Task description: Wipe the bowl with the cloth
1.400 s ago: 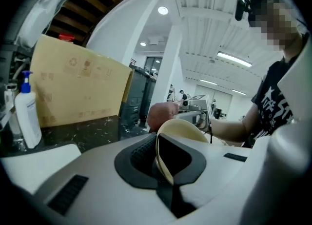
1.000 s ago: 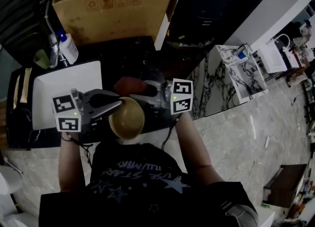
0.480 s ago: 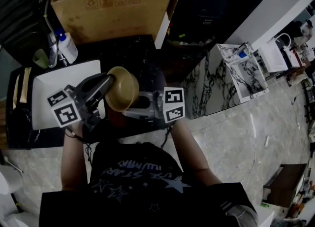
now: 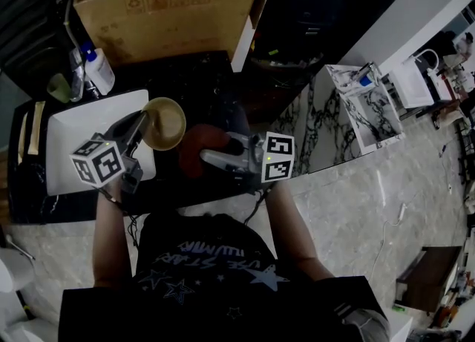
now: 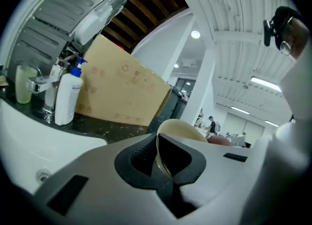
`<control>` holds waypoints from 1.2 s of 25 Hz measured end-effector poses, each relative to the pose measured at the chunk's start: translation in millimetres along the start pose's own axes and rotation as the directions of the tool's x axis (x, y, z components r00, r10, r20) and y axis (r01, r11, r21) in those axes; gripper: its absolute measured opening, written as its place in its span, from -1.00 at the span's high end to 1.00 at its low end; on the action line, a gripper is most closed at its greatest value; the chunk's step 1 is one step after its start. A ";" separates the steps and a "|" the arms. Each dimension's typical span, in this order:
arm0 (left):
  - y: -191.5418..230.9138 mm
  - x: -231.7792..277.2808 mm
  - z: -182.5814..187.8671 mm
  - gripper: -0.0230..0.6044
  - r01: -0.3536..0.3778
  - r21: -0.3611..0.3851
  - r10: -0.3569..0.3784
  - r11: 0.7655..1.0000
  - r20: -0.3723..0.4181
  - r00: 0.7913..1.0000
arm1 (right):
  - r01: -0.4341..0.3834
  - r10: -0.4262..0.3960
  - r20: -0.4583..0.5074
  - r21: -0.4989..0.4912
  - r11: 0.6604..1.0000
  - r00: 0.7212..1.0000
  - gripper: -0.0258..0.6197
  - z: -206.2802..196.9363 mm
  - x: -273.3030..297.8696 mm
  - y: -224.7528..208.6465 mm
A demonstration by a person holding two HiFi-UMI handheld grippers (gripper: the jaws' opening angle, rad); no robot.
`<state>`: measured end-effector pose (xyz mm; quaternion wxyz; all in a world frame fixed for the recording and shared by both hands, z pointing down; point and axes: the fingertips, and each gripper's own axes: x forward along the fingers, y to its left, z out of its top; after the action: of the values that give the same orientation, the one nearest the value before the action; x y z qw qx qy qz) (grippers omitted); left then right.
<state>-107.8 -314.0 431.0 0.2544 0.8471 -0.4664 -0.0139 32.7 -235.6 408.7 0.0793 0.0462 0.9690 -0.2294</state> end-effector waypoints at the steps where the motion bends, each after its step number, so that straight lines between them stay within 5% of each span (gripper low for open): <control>1: 4.7 0.2 -3.9 0.86 -0.029 0.002 0.029 1.000 -0.012 0.999 | 0.032 -0.032 0.013 -0.004 0.999 0.999 0.78 3.9 -5.5 -5.8; 10: 24.3 22.0 -32.8 0.86 -0.207 -0.039 0.201 0.977 -0.128 0.971 | 0.289 -0.286 0.047 -0.055 0.956 0.957 0.78 19.0 -50.8 -39.3; 25: 55.9 61.9 -54.8 0.86 -0.376 -0.088 0.343 0.922 -0.260 0.903 | 0.344 -0.343 0.081 0.000 0.939 0.936 0.78 18.1 -67.5 -50.5; 30: 50.2 67.0 -58.5 0.85 -0.329 -0.116 0.290 0.937 -0.263 0.920 | 0.373 -0.372 0.082 -0.004 0.928 0.925 0.78 16.5 -65.0 -41.6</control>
<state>-94.0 -364.9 518.5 0.3748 0.7349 -0.5575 0.0931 93.5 -283.6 423.7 0.0734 -0.1486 0.9584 -0.2326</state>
